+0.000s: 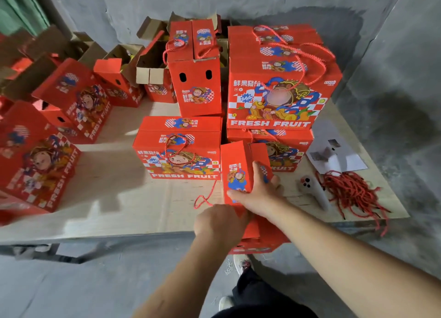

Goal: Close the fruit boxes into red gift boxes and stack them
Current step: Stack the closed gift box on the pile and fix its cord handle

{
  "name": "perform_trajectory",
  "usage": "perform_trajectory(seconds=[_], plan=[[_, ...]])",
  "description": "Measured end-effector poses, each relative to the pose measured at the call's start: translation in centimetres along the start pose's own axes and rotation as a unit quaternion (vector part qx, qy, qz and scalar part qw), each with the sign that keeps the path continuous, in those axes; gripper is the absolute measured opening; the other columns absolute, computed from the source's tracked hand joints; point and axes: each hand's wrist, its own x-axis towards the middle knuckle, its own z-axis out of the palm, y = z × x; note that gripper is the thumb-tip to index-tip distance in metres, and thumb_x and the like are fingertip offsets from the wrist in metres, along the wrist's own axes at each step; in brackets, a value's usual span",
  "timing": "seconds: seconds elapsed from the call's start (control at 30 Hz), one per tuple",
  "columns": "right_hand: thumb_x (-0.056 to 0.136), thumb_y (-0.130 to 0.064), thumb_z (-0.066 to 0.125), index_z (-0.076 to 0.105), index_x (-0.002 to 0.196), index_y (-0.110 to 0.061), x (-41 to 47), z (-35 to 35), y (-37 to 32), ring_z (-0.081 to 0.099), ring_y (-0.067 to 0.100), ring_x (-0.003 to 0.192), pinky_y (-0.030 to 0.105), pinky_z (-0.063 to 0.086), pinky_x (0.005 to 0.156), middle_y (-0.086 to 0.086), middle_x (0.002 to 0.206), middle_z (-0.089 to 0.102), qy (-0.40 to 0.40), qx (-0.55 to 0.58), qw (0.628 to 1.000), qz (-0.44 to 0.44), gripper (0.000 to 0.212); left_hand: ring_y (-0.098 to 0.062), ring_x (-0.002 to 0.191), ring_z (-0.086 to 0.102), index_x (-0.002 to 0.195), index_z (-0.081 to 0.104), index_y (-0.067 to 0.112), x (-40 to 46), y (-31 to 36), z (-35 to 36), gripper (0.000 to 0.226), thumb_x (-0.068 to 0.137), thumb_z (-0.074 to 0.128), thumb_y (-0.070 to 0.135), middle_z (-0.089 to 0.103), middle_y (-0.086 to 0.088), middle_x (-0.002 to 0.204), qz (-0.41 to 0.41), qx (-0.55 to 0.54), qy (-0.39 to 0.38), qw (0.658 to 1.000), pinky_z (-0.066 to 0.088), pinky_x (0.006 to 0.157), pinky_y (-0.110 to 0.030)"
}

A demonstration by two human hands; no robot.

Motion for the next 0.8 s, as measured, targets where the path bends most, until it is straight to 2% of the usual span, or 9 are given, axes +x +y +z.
perform_trajectory(seconds=[0.17, 0.23, 0.3, 0.33, 0.43, 0.57, 0.63, 0.7, 0.8], plan=[[0.052, -0.098, 0.06, -0.02, 0.151, -0.052, 0.7, -1.4, 1.2, -0.008, 0.046, 0.155, 0.065, 0.008, 0.121, 0.015, 0.166, -0.025, 0.027, -0.12, 0.992, -0.028, 0.135, -0.027, 0.096, 0.071, 0.118, 0.063, 0.02, -0.2, 0.1, 1.9, 0.06, 0.097, 0.045, 0.073, 0.071, -0.002, 0.109, 0.094, -0.265, -0.089, 0.956, 0.058, 0.085, -0.04], [0.053, -0.097, 0.059, -0.023, 0.152, -0.047, 0.6, -1.4, 1.7, -0.011, 0.045, 0.155, 0.067, 0.004, 0.12, 0.015, 0.166, -0.028, 0.032, -0.155, 0.986, -0.043, 0.138, -0.01, 0.09, 0.068, 0.106, 0.063, 0.033, 0.3, -1.0, 2.6, 0.036, 0.097, 0.055, 0.066, 0.069, 0.015, 0.101, 0.122, -0.328, -0.103, 0.931, 0.054, 0.076, -0.025], [0.054, -0.1, 0.053, -0.02, 0.154, -0.044, 0.5, -1.6, 2.0, -0.003, 0.046, 0.155, 0.066, 0.009, 0.12, 0.015, 0.168, -0.021, 0.048, -0.173, 0.982, -0.061, 0.135, -0.006, 0.088, 0.067, 0.102, 0.063, 0.036, 1.6, -3.0, 2.2, 0.011, 0.099, 0.065, 0.046, 0.068, 0.022, 0.095, 0.099, -0.404, -0.02, 0.909, 0.052, 0.074, -0.02], [0.055, -0.101, 0.049, -0.018, 0.155, -0.043, 0.4, -1.7, 2.0, 0.001, 0.046, 0.155, 0.066, 0.012, 0.119, 0.015, 0.169, -0.018, 0.051, -0.182, 0.98, -0.068, 0.134, -0.013, 0.092, 0.068, 0.108, 0.066, 0.031, 2.6, -4.1, 1.6, 0.007, 0.102, 0.065, 0.033, 0.07, 0.015, 0.098, 0.062, -0.45, 0.033, 0.89, 0.053, 0.078, -0.024], [0.056, -0.1, 0.047, -0.015, 0.157, -0.039, 0.5, -2.0, 2.0, 0.005, 0.048, 0.154, 0.066, 0.02, 0.117, 0.017, 0.169, -0.015, 0.039, -0.212, 0.972, -0.093, 0.134, -0.034, 0.124, 0.059, 0.141, 0.057, 0.011, 6.4, -6.3, -1.4, 0.034, 0.109, 0.047, 0.018, 0.064, -0.014, 0.137, -0.037, -0.507, 0.076, 0.858, 0.046, 0.09, -0.032], [0.054, -0.095, 0.054, -0.023, 0.155, -0.044, 1.1, -3.5, 3.0, -0.007, 0.049, 0.155, 0.067, 0.015, 0.12, 0.014, 0.168, -0.026, -0.016, -0.255, 0.957, -0.134, 0.137, -0.037, 0.131, 0.053, 0.162, 0.03, 0.03, 10.5, -6.7, -4.1, 0.061, 0.105, 0.036, 0.008, 0.04, -0.014, 0.161, -0.034, -0.428, 0.048, 0.902, 0.05, 0.089, -0.035], [0.055, -0.094, 0.06, -0.028, 0.152, -0.049, 1.6, -4.7, 3.9, -0.015, 0.046, 0.155, 0.065, 0.01, 0.122, 0.01, 0.166, -0.034, -0.049, -0.281, 0.945, -0.163, 0.139, -0.04, 0.139, 0.046, 0.165, 0.02, 0.034, 11.5, -6.5, -4.8, 0.068, 0.104, 0.033, 0.006, 0.029, -0.012, 0.168, -0.014, -0.374, 0.034, 0.927, 0.05, 0.103, -0.043], [0.055, -0.091, 0.064, -0.03, 0.148, -0.056, 2.1, -6.0, 4.9, -0.022, 0.04, 0.155, 0.063, 0.007, 0.124, 0.003, 0.164, -0.039, -0.075, -0.298, 0.931, -0.197, 0.138, -0.039, 0.155, 0.023, 0.167, 0.008, 0.033, 12.3, -6.3, -4.9, 0.069, 0.107, 0.034, 0.011, 0.007, -0.007, 0.174, 0.004, -0.342, 0.004, 0.94, 0.032, 0.122, -0.051], [0.054, -0.089, 0.068, -0.03, 0.144, -0.066, 2.8, -7.5, 6.0, -0.03, 0.029, 0.154, 0.058, 0.004, 0.125, -0.008, 0.163, -0.041, -0.093, -0.308, 0.916, -0.241, 0.134, -0.029, 0.16, 0.005, 0.166, 0.02, 0.029, 12.1, -5.7, -4.4, 0.057, 0.112, 0.039, 0.027, 0.001, -0.008, 0.174, 0.047, -0.464, -0.016, 0.884, 0.011, 0.129, -0.048]])
